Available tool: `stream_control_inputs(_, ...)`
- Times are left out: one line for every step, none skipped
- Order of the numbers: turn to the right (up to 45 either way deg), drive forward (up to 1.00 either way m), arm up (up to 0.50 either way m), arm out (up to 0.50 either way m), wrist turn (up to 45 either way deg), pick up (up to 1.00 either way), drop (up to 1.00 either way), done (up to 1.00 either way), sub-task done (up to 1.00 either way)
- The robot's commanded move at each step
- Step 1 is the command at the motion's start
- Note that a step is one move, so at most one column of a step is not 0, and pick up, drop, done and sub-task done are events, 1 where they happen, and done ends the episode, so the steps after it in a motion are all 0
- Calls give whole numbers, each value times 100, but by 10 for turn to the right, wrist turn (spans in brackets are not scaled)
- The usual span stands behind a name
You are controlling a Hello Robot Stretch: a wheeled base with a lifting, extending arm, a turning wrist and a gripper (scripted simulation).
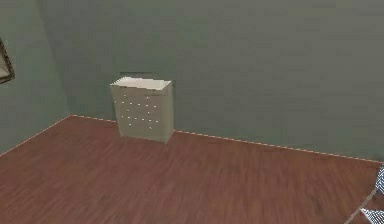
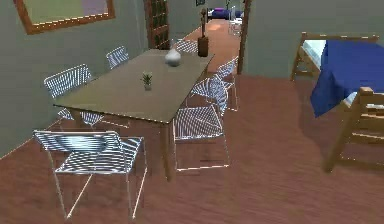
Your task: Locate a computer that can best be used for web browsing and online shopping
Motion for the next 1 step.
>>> stream_control_inputs(-450,0,0,0,0,0,0,0,0)
